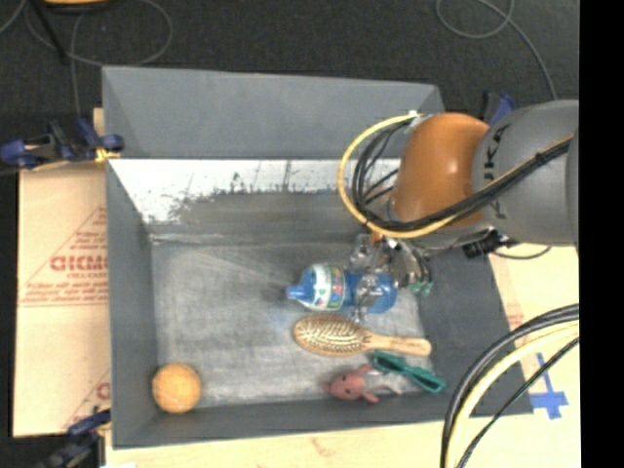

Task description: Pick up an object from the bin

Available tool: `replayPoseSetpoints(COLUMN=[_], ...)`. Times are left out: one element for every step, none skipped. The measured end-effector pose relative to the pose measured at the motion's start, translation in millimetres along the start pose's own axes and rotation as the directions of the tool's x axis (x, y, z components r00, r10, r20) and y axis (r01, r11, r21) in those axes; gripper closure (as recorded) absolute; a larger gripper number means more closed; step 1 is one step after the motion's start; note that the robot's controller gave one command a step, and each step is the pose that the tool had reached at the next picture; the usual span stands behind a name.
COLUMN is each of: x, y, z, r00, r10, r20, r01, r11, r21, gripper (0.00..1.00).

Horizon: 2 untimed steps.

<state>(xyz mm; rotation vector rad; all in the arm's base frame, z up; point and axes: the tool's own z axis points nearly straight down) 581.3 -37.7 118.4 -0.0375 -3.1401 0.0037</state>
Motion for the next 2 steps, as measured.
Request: replayPoseSetpoints(x=[14.7, -0.7], y=[2, 4], z=[-37, -85], r00=[1.000, 0.999], r10=[0.002, -0.046], r20=[-0.003, 0.005], r01=[-0.002, 0.046], r11=[1.000, 0.999], r21=[-0.001, 0.000], gripper=[1.00, 1.00])
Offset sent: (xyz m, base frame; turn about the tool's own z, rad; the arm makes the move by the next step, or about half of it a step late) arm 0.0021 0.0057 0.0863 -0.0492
